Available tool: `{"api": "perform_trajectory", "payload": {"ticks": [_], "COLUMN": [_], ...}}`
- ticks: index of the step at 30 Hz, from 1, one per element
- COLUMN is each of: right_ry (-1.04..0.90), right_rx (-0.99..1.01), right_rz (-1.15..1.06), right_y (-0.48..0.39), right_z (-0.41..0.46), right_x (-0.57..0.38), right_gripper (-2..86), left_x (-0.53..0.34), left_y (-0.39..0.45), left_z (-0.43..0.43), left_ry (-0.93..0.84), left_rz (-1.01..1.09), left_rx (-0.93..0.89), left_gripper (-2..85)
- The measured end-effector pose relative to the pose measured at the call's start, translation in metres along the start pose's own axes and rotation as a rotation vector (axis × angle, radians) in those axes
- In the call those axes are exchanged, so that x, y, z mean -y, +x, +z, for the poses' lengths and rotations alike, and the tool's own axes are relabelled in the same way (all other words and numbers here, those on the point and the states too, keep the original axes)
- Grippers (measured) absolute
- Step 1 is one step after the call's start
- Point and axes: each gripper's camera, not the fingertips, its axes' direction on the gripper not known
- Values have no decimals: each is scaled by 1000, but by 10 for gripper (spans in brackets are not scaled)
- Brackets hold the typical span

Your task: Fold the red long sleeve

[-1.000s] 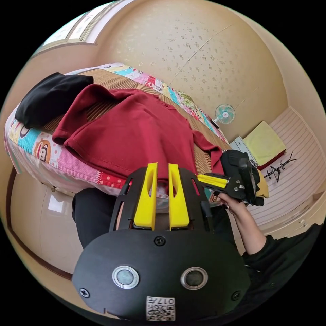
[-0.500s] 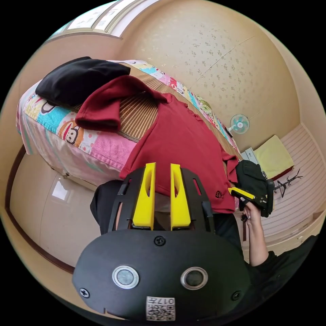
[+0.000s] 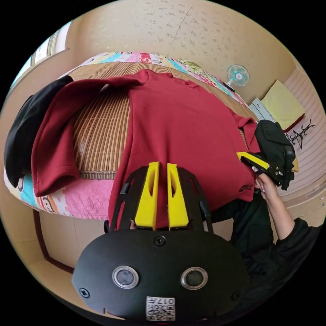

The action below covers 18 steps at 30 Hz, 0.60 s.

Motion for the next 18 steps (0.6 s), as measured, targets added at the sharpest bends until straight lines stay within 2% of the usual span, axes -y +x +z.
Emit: {"api": "perform_trajectory", "payload": {"ticks": [5,8,12,15,17,18], "right_ry": [-25,-112,-347,-201,-54,28], "right_rx": [-85,-13,99,232,237,204], "right_rz": [-106,-113,-109,-177,-246,-271], "right_y": [-26,-21,-4,-2,-1,4], "right_z": [-24,-28,-6,-26,-52,-66], "right_x": [-54,-80,-104,-115,-112,-105], "right_gripper": [4,3,2,2,2,2], "left_x": [-55,-79,-78,-63,-55,-49], "left_y": [-8,4,20,-1,-24,-39], "left_z": [-9,-2,-4,-25,-47,-68], "left_ry": [-37,-150,-274,-269,-219,-138], "left_rz": [-68,-52,31,-15,-82,-102], "left_rx": [-76,-21,60,-16,-121,-198], "left_gripper": [38,34,31,33,36,39]}}
